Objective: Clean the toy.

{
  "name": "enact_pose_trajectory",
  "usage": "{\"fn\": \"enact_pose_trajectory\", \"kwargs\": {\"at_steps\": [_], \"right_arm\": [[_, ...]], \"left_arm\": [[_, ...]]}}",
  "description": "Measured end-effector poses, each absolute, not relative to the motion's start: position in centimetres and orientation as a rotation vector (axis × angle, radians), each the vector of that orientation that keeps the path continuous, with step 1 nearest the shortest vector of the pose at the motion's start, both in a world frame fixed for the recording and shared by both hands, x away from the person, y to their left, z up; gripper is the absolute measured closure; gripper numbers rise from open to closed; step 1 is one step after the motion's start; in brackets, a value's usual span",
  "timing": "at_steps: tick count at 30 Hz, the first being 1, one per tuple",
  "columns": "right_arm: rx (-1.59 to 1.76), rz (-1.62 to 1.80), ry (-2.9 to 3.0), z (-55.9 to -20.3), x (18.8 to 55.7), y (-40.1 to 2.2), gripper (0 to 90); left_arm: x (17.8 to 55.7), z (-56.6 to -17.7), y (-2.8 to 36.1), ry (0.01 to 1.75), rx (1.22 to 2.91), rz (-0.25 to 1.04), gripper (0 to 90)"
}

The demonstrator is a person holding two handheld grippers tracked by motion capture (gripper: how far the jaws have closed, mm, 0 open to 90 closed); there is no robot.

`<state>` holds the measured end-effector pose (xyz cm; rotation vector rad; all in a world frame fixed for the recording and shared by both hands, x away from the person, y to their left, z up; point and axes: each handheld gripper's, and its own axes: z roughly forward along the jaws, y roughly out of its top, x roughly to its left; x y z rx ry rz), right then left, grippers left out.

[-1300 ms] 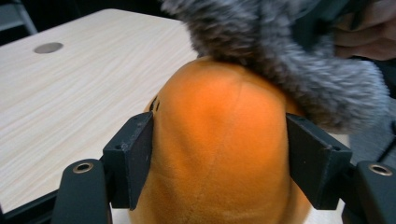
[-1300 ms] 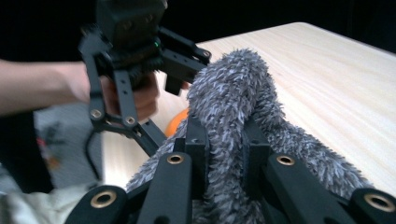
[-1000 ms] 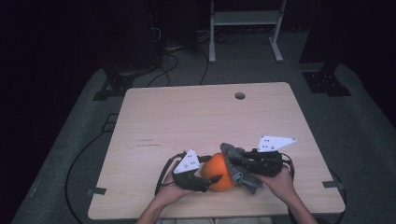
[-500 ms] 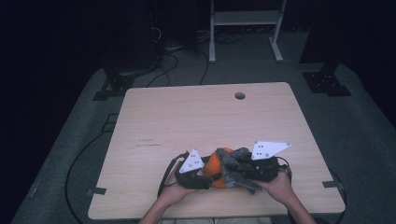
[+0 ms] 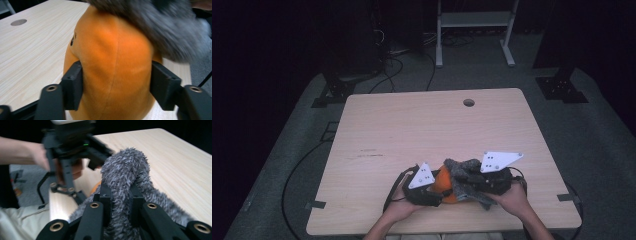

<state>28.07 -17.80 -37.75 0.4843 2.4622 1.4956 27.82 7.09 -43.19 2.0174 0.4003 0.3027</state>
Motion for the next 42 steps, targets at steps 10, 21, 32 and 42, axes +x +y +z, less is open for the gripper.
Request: {"fn": "enact_pose_trajectory", "kwargs": {"at_steps": [10, 21, 32, 42], "right_arm": [[0.487, 1.465, 2.485, -37.6, 27.9, -18.4, 78.1], [0.632, 1.454, 2.489, -37.3, 29.2, -19.4, 78.2], [0.65, 1.492, 2.535, -37.3, 29.4, -18.4, 78.1], [0.655, 1.539, 2.585, -37.7, 29.8, -18.6, 77.6]], "left_arm": [[28.2, -43.4, 6.2, 0.463, 2.005, 0.266, 23.4], [27.2, -43.6, 5.5, 0.367, 2.017, 0.314, 21.2], [26.2, -43.6, 5.2, 0.279, 2.064, 0.393, 32.5], [26.5, -43.7, 5.0, 0.28, 2.085, 0.381, 19.4]]}}
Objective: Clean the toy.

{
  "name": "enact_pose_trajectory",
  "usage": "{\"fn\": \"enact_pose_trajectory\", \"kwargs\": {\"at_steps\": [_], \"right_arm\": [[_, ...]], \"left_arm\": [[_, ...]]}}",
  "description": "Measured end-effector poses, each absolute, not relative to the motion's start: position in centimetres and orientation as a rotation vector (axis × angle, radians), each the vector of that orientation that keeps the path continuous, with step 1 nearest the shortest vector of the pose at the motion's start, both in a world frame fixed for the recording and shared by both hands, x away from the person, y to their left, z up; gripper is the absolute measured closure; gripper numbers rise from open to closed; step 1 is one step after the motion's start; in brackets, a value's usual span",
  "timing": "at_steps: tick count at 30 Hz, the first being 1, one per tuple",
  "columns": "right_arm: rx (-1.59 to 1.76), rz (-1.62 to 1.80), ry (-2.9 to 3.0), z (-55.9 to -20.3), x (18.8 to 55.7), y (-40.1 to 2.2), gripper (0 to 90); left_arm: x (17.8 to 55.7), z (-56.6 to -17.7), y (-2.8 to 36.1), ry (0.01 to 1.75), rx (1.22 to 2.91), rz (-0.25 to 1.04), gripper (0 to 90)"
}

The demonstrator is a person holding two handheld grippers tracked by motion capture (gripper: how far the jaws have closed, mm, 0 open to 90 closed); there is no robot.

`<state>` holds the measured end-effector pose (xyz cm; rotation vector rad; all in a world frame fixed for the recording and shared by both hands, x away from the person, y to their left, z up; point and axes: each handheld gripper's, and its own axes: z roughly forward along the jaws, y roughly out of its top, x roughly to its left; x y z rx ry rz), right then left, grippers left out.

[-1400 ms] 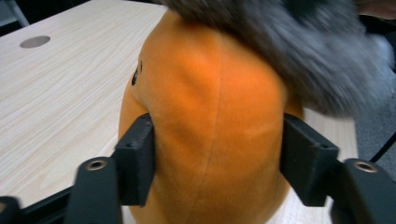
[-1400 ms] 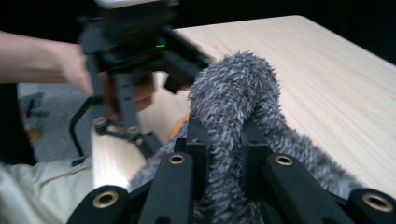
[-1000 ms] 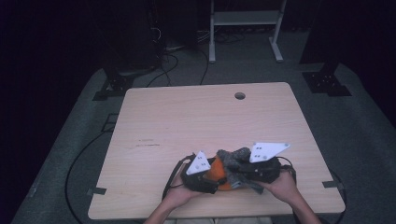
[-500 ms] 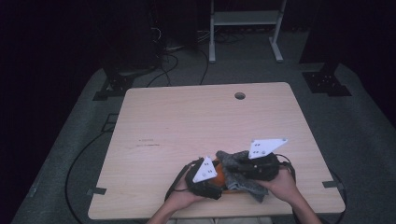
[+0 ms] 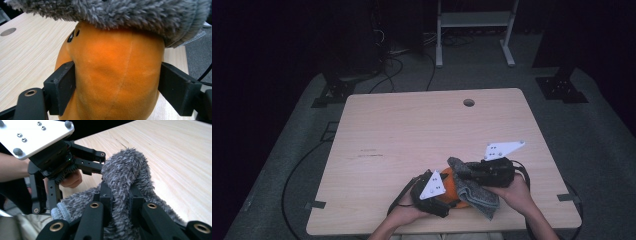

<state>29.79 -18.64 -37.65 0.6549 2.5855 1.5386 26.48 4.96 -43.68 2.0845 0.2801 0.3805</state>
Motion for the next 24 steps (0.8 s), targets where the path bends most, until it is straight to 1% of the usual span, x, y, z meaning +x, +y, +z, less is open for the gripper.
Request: {"fn": "enact_pose_trajectory", "kwargs": {"at_steps": [2, 4, 8, 11, 14, 16, 19, 24], "right_arm": [[0.691, 1.548, 2.582, -38.0, 30.4, -19.3, 77.7], [0.763, 1.593, 2.571, -38.7, 31.1, -20.7, 77.8], [0.889, 1.597, 2.54, -39.8, 31.7, -22.6, 77.9], [0.804, 1.658, 2.529, -39.2, 31.1, -22.1, 77.7], [0.693, 1.712, 2.508, -38.4, 30.4, -21.1, 77.2], [0.742, 1.71, 2.501, -39.1, 30.7, -21.4, 77.2], [0.851, 1.745, 2.505, -40.3, 31.6, -22.2, 77.2], [0.866, 1.605, 2.521, -40.4, 31.4, -22.4, 77.2]], "left_arm": [[26.4, -43.6, 5.4, 0.283, 2.068, 0.391, 26.7], [26.8, -43.5, 5.8, 0.305, 2.052, 0.369, 29.6], [27.4, -43.5, 6.7, 0.345, 2.008, 0.306, 31.4], [27.4, -43.4, 6.6, 0.349, 2.004, 0.315, 33.0], [27.8, -43.2, 7.3, 0.403, 1.961, 0.27, 34.4], [28.1, -43.3, 7.8, 0.43, 1.941, 0.24, 34.6], [28.2, -43.2, 7.9, 0.44, 1.935, 0.24, 35.0], [28.4, -42.9, 8.8, 0.476, 1.898, 0.226, 35.0]]}}
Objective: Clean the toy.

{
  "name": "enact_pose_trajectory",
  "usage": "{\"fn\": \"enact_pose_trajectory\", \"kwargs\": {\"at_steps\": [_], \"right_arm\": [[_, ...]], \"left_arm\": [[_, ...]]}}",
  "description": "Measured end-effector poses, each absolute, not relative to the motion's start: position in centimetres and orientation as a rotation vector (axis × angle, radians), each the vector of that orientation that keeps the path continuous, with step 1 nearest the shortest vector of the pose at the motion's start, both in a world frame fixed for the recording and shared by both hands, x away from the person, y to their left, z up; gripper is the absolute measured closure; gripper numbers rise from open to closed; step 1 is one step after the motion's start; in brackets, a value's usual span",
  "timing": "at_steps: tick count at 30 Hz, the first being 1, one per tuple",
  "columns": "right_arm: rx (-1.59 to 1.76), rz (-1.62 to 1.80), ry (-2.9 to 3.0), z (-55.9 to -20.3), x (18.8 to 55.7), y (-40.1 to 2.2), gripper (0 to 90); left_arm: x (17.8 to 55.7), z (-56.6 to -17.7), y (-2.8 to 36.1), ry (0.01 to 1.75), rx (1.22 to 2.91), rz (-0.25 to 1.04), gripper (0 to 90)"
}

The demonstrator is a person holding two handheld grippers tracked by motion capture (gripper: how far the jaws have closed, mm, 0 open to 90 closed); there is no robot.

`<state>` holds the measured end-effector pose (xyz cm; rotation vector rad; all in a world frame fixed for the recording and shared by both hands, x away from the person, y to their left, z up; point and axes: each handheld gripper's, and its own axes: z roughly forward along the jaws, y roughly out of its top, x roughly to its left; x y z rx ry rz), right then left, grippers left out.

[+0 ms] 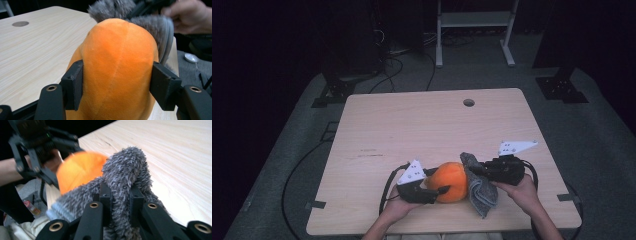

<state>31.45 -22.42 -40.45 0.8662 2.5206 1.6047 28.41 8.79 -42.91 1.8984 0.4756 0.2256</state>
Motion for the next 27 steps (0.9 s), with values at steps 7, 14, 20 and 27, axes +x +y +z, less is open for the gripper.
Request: {"fn": "enact_pose_trajectory", "kwargs": {"at_steps": [7, 14, 20, 27], "right_arm": [[0.688, 1.746, 2.5, -38.9, 30.2, -20.9, 76.8], [0.766, 1.486, 2.534, -40.3, 30.7, -20.5, 76.6], [0.625, 1.635, 2.491, -38.6, 29.4, -19.2, 76.1], [0.748, 1.503, 2.498, -40.1, 30.2, -20.5, 76.0]], "left_arm": [[28.8, -42.7, 9.4, 0.519, 1.859, 0.206, 34.9], [28.9, -42.6, 9.7, 0.526, 1.864, 0.247, 35.6], [28.5, -42.7, 8.5, 0.51, 1.9, 0.292, 36.1], [29.1, -43.0, 9.1, 0.56, 1.864, 0.26, 34.8]]}}
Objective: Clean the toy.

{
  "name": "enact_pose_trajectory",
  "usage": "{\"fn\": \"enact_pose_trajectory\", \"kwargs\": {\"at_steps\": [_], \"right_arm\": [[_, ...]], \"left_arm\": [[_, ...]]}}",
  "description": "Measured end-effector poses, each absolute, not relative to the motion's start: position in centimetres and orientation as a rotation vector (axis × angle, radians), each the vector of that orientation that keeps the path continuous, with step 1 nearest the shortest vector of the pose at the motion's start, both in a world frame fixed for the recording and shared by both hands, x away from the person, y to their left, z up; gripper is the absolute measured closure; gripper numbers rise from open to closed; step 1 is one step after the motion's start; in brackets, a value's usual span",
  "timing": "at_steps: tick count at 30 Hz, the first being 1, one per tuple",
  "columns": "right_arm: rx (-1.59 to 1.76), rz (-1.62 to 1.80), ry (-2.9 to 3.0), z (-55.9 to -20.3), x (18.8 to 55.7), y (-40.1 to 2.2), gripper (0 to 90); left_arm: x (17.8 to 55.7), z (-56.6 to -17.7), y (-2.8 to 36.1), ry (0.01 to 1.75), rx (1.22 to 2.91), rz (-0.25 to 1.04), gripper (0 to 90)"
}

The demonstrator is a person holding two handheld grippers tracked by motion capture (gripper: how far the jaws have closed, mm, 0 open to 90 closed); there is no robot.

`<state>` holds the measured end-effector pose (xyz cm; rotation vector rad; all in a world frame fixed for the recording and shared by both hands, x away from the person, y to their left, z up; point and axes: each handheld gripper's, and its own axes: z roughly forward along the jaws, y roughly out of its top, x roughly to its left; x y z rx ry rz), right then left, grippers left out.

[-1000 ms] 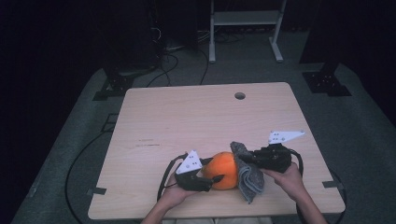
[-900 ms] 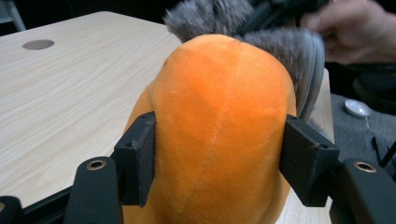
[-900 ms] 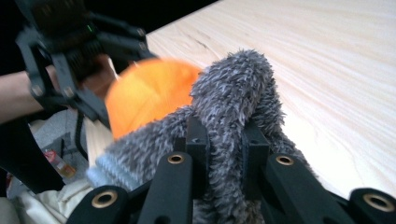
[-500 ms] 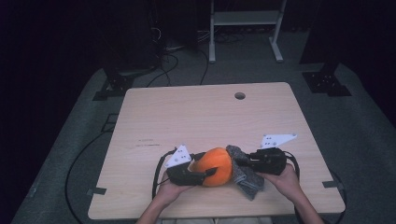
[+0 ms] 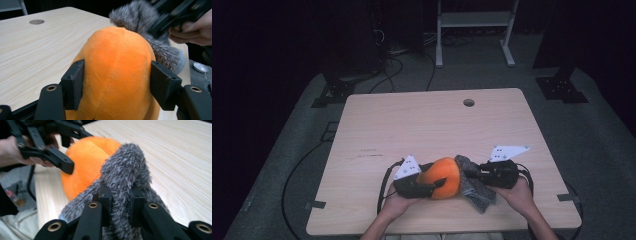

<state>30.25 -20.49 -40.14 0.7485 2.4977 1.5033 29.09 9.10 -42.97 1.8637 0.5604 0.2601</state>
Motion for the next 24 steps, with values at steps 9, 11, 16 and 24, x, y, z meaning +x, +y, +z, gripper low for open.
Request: {"fn": "enact_pose_trajectory", "kwargs": {"at_steps": [9, 11, 16, 24], "right_arm": [[0.706, 1.579, 2.504, -40.1, 30.3, -19.7, 76.0], [0.711, 1.585, 2.492, -39.7, 30.1, -19.7, 76.0], [0.611, 1.592, 2.476, -38.9, 29.2, -18.1, 75.8], [0.747, 1.588, 2.462, -39.6, 30.2, -20.5, 76.2]], "left_arm": [[29.5, -43.0, 9.5, 0.518, 1.892, 0.19, 18.7], [29.6, -43.4, 9.0, 0.514, 1.903, 0.206, 21.5], [29.0, -43.1, 8.6, 0.484, 1.93, 0.276, 34.8], [28.9, -42.6, 8.8, 0.468, 1.885, 0.23, 40.7]]}}
